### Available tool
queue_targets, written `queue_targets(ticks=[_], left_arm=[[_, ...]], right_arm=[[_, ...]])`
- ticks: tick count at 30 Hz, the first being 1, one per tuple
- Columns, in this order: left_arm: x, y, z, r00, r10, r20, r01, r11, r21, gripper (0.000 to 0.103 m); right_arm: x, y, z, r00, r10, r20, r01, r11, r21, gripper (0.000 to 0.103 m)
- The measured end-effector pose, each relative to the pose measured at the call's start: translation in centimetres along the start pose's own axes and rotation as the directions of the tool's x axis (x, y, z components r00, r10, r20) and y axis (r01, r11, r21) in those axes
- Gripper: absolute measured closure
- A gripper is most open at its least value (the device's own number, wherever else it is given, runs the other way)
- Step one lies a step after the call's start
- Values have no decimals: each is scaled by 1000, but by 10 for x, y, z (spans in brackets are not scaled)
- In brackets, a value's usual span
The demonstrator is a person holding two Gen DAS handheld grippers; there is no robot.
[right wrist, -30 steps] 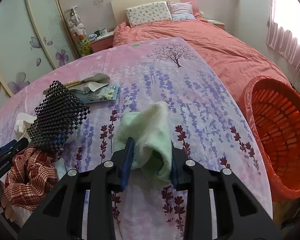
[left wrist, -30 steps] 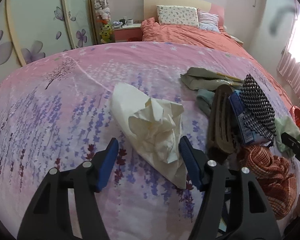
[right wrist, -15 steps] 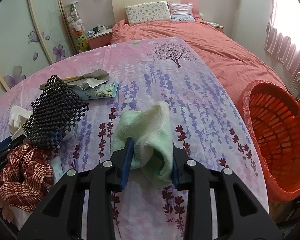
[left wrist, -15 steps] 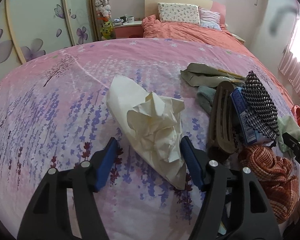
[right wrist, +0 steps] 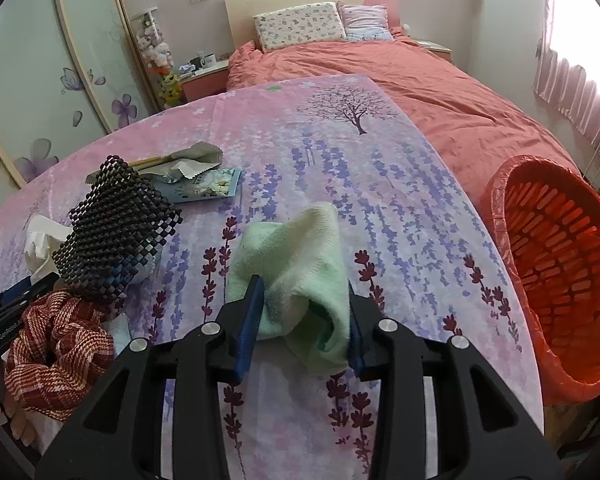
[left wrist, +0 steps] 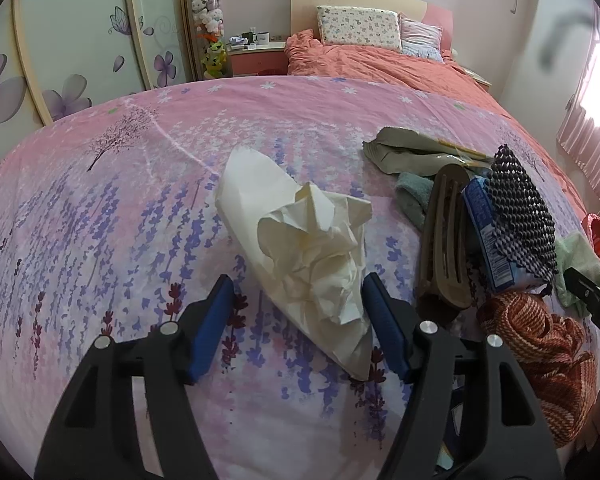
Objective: Collect trash
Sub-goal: 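Grasp the white tissue with the left tool while the right tool grasps the mint-green towel, then carry the tissue and green towel to the orange basket and release both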
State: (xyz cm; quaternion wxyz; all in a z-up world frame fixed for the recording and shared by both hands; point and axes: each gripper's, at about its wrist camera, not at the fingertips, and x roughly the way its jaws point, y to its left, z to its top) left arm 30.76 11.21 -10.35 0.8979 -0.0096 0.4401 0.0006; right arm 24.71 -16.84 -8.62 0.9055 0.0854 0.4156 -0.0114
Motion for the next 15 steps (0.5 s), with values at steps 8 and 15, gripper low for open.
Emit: queue_targets(ticks=[8, 15], left_arm=[[5, 0, 7, 1000, -26, 7, 25, 999, 28, 53], [-4, 0, 11, 996, -59, 59, 58, 998, 29, 69]], right_arm=[[-3, -2, -2, 1000, 22, 6, -22, 1000, 7, 61], [-17, -7, -1, 997, 59, 57, -59, 998, -8, 93]])
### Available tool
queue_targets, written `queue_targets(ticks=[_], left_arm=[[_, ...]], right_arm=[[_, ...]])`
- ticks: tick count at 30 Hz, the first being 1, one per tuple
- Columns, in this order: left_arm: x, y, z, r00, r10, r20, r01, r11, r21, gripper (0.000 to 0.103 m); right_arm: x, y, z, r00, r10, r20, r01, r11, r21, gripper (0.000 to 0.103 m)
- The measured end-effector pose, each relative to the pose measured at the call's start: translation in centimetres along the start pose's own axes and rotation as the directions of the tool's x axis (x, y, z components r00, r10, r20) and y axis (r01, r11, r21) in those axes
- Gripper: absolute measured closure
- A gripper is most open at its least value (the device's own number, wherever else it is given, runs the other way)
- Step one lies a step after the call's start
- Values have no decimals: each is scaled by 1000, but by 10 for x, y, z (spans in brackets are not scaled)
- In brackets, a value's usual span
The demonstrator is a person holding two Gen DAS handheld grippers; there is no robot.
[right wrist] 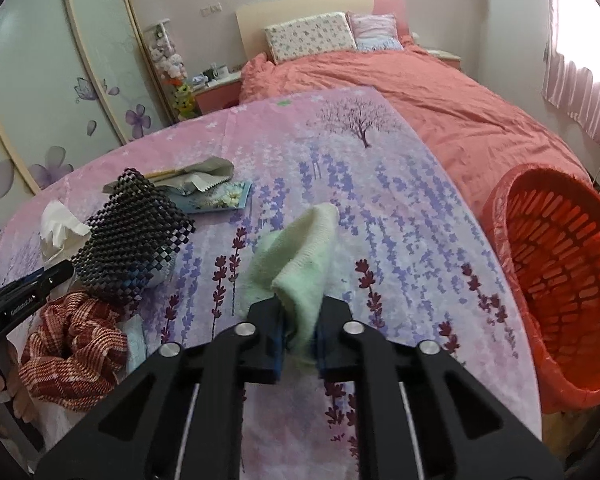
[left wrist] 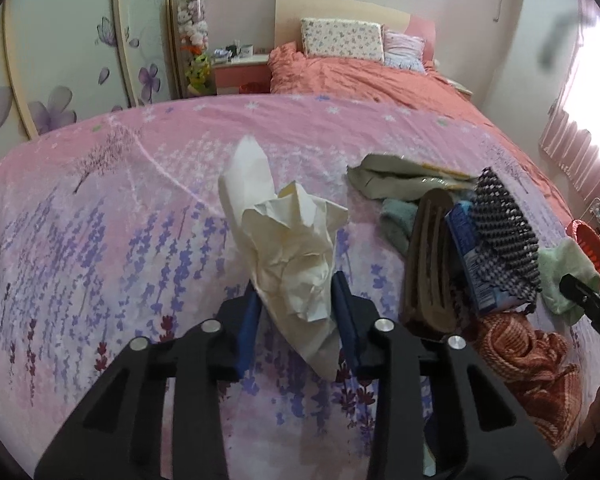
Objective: Collect trash
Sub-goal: 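Carry the tissue and green towel to the orange basket and release both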
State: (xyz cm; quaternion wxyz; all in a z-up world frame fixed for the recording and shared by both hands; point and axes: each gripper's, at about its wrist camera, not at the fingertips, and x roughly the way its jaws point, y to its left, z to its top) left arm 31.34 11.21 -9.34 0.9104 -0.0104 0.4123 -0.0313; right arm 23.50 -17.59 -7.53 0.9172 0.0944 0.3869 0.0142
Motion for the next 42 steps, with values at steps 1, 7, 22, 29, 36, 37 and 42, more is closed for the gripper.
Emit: queue_targets(ticks=[1, 7, 22, 29, 36, 37, 42], left_arm=[[-4, -1, 0, 1000, 7, 11, -7, 1000, 7, 69], [-33, -6, 5, 998, 13, 59, -15, 1000, 25, 69], [-136, -95, 14, 973, -146, 181, 116, 979, 165, 69], [-152, -179, 9, 937, -309, 163, 258, 926, 274, 69], [-138, -266, 2, 889, -450, 81, 396, 847, 354, 69], [-134, -278, 1, 882, -467, 66, 415, 834, 364, 69], [-112, -329, -4, 859, -513, 13, 464, 787, 407, 68]], right_arm=[[-3, 0, 0, 1000, 7, 6, -7, 1000, -1, 93], [-32, -2, 4, 996, 34, 77, -34, 999, -3, 94], [-122, -51, 8, 969, -13, 249, -2, 998, 59, 94], [-144, -100, 3, 954, -84, 289, 47, 990, 133, 94], [-147, -147, 2, 943, -144, 301, 80, 974, 213, 94], [-146, -153, 2, 942, -149, 302, 82, 971, 225, 94], [-137, -190, 3, 940, -173, 294, 83, 953, 293, 94]])
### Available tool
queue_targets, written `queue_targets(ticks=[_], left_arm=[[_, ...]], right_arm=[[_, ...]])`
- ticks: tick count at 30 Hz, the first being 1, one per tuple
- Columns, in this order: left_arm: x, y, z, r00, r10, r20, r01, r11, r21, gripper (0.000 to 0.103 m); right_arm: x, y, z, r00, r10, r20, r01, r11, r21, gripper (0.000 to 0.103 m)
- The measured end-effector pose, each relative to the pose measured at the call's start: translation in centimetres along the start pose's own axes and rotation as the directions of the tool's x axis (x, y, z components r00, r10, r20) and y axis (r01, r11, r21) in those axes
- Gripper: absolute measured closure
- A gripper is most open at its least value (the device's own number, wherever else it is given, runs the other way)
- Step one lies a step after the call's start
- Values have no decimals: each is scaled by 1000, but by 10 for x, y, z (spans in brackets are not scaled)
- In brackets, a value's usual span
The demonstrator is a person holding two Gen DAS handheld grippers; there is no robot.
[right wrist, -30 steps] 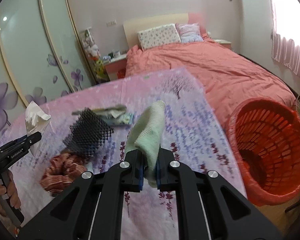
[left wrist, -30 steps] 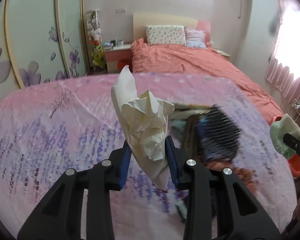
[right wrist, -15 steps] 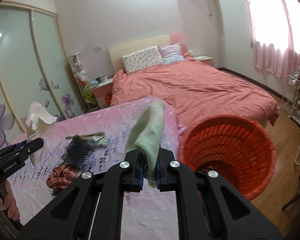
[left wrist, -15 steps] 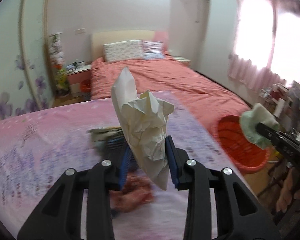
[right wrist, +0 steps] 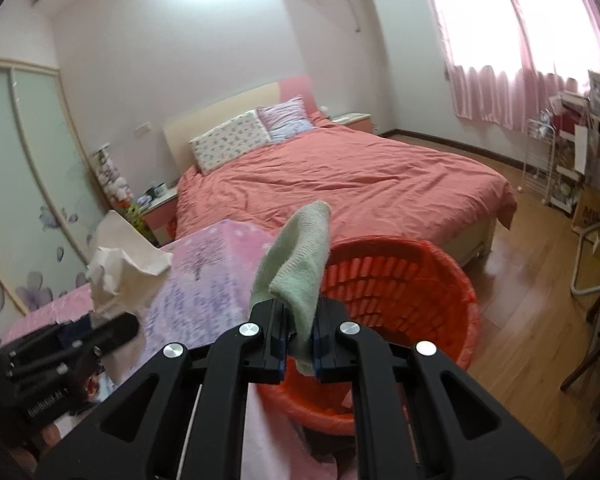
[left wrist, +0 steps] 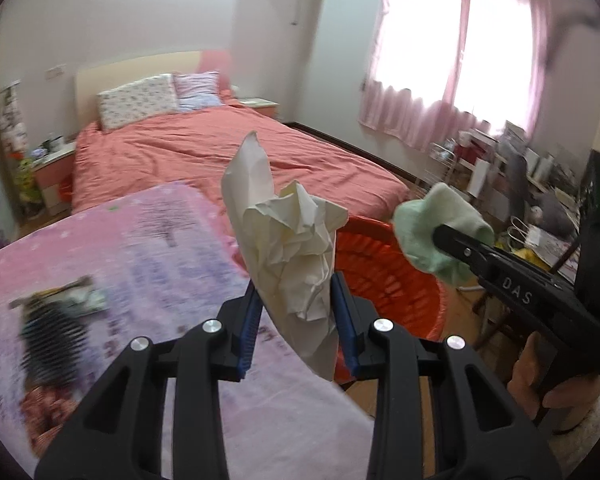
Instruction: Collect trash
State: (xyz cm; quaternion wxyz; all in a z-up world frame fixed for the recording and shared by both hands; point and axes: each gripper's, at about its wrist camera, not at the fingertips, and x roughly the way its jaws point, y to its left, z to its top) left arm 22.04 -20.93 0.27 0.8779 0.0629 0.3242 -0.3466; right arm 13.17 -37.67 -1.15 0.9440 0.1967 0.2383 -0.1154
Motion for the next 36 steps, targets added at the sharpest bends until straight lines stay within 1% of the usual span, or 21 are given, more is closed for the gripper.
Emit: queue_targets(ticks=[4, 8, 9, 10, 12, 15, 16, 22, 24, 30, 34, 36], left_arm=[[39, -22, 7, 999, -35, -30, 36, 999, 23, 68], [64, -29, 7, 998, -22, -58, 24, 999, 39, 61], [69, -27, 8, 998, -11, -64, 13, 999, 39, 54], [77, -26, 7, 997, 5, -76, -2, 999, 36, 51], [83, -24, 5, 995, 23, -96, -21, 1000, 23, 47], [84, -17, -1, 993, 45, -110, -43, 999, 12, 44], [83, -15, -3, 992, 58, -109, -57, 998, 14, 43], [54, 15, -21, 988, 108, -114, -109, 994, -8, 42], [42, 23, -26, 986, 127, -112, -129, 991, -14, 41], [-4, 56, -47, 976, 191, -99, -197, 979, -51, 38], [-41, 84, -62, 963, 252, -92, -260, 962, -87, 37], [-60, 100, -70, 951, 297, -88, -305, 946, -105, 37]], right_arm=[[18, -19, 5, 1000, -13, -10, 13, 999, 43, 94], [32, -33, 8, 1000, -16, -19, 17, 998, 68, 92], [37, -36, 8, 1000, -19, -24, 21, 997, 75, 85], [38, -39, 7, 999, -26, -27, 28, 996, 81, 70], [38, -42, 5, 999, -39, -28, 41, 995, 86, 55], [34, -41, -1, 998, -53, -32, 55, 996, 77, 45], [32, -39, -3, 998, -59, -30, 61, 996, 72, 43], [23, -20, -13, 996, -73, -47, 74, 997, 24, 43], [23, -15, -13, 996, -69, -50, 70, 998, 10, 43], [20, 19, -30, 995, -36, -90, 32, 998, -46, 43], [19, 44, -44, 992, -5, -127, -6, 996, -86, 43], [18, 59, -52, 990, 12, -144, -28, 994, -110, 43]])
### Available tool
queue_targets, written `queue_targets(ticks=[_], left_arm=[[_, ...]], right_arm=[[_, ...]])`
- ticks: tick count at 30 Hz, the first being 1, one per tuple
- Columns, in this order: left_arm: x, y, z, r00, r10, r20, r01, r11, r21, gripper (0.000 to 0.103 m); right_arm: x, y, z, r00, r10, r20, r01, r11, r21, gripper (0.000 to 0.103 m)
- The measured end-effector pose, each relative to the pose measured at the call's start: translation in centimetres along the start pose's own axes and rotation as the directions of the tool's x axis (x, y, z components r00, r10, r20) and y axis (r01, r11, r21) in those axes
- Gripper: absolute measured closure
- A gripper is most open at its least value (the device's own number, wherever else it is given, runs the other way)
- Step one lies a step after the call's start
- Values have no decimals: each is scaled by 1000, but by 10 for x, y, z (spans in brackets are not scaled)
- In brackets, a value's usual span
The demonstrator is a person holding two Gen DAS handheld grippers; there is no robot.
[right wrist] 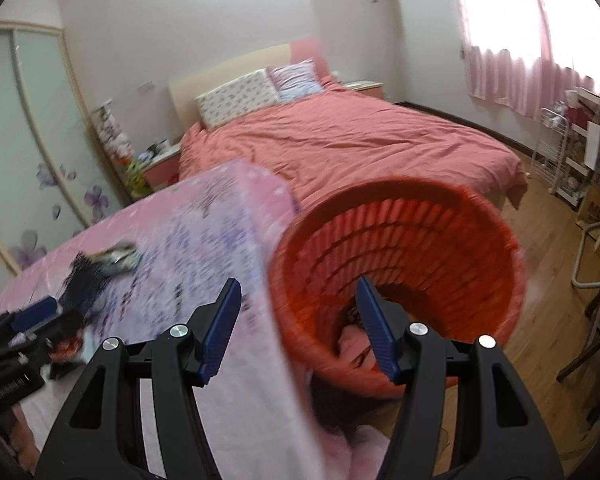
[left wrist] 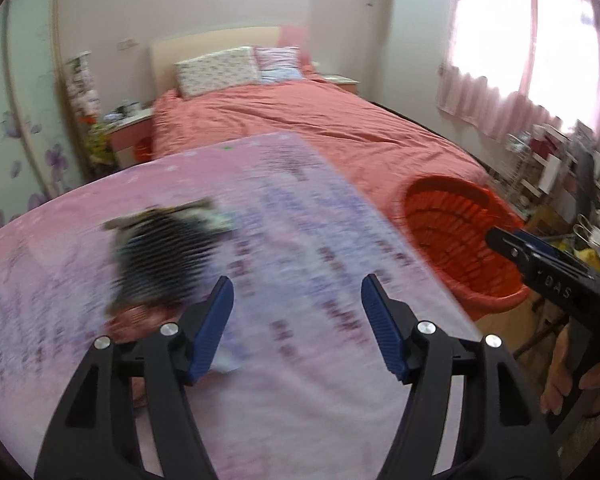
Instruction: Collect trash
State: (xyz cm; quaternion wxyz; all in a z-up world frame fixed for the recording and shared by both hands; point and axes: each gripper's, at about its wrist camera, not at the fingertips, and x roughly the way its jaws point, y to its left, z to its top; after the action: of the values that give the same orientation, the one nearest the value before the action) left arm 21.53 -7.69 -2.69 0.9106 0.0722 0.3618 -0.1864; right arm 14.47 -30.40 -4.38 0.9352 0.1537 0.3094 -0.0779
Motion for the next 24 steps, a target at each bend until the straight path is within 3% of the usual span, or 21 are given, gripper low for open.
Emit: queue_targets(ticks=[4, 8, 10, 12, 17, 24], left_arm=[[-16, 45, -17, 996, 88, -7, -88, 994, -66, 37], [-18, 74, -31, 994, 95, -46, -100, 987, -123, 38], [-15, 79, -37, 994, 94, -62, -101, 986, -131, 47], [-9, 84, -43, 993, 78, -83, -90, 986, -143, 64], [-10, 91, -48, 995, 79, -62, -88, 984, -156, 86], [-27, 134, -50, 985, 168, -38, -173, 960, -220, 92]], right_arm=[[1, 31, -13, 999, 31, -26, -33, 998, -59, 43], [1, 55, -22, 997, 59, -50, -63, 994, -93, 43], [1, 65, -26, 995, 74, -61, -80, 991, -108, 43], [0, 76, -29, 994, 83, -68, -91, 989, -120, 43], [2, 98, -38, 991, 107, -84, -118, 982, -145, 43], [8, 125, -51, 982, 140, -126, -162, 969, -186, 43]])
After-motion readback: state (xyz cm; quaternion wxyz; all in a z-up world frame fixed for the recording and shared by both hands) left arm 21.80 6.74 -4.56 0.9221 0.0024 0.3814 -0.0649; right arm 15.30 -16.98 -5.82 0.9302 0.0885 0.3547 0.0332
